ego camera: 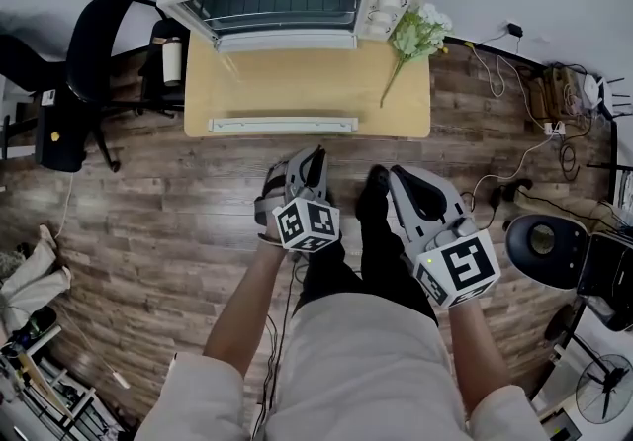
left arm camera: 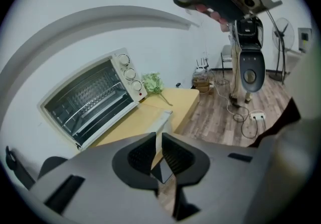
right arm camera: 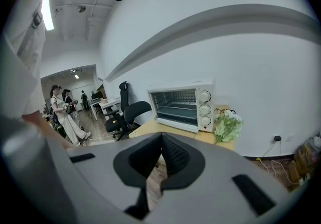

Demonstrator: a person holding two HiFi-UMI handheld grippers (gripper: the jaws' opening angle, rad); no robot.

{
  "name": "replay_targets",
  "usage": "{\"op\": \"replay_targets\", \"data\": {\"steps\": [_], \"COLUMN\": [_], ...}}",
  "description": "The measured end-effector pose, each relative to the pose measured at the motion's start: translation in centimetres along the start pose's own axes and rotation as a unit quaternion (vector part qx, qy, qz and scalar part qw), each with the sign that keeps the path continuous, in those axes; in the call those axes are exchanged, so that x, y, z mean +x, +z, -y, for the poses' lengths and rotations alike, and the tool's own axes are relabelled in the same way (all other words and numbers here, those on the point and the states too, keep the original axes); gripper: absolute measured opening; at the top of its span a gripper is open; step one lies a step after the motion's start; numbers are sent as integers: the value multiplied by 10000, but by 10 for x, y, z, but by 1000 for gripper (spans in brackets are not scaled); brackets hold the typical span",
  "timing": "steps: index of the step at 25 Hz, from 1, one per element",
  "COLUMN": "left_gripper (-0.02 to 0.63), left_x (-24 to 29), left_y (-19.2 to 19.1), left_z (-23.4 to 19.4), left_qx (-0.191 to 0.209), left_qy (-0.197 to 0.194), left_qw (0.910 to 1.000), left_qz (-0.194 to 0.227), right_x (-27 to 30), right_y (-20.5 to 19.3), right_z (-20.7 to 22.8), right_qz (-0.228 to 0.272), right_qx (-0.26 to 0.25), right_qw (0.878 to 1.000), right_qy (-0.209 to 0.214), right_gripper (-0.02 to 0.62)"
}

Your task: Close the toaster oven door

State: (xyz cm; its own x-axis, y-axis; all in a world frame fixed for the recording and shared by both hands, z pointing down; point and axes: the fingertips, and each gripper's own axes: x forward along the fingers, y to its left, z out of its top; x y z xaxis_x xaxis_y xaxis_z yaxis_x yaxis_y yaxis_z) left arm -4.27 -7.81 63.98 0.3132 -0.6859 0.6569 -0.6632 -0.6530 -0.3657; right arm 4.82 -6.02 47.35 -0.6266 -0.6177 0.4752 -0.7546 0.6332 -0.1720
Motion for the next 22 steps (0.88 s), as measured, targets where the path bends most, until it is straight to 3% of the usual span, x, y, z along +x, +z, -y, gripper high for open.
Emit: {"op": "replay_targets", "data": {"steps": [4, 8, 22], "left_gripper": [17, 17, 31], "left_x": [11, 26, 54], "left_y": [-7, -19, -36], "left_z": [5, 8, 5], "left_qx": [672, 978, 1113], "left_qy": [159, 182, 339], "left_qw": [9975, 9945, 9910], "left_qz": [-144, -336, -657], "right_x": [2, 6, 10], "right_y": [-6, -8, -19], "right_z": [0, 2, 13], "right_qz": [-81, -111, -244], "right_qx": [30, 37, 162], "right_qw": [10000, 9999, 9995], "right_qy": [31, 73, 136], "right_gripper": [-2, -2, -2]}}
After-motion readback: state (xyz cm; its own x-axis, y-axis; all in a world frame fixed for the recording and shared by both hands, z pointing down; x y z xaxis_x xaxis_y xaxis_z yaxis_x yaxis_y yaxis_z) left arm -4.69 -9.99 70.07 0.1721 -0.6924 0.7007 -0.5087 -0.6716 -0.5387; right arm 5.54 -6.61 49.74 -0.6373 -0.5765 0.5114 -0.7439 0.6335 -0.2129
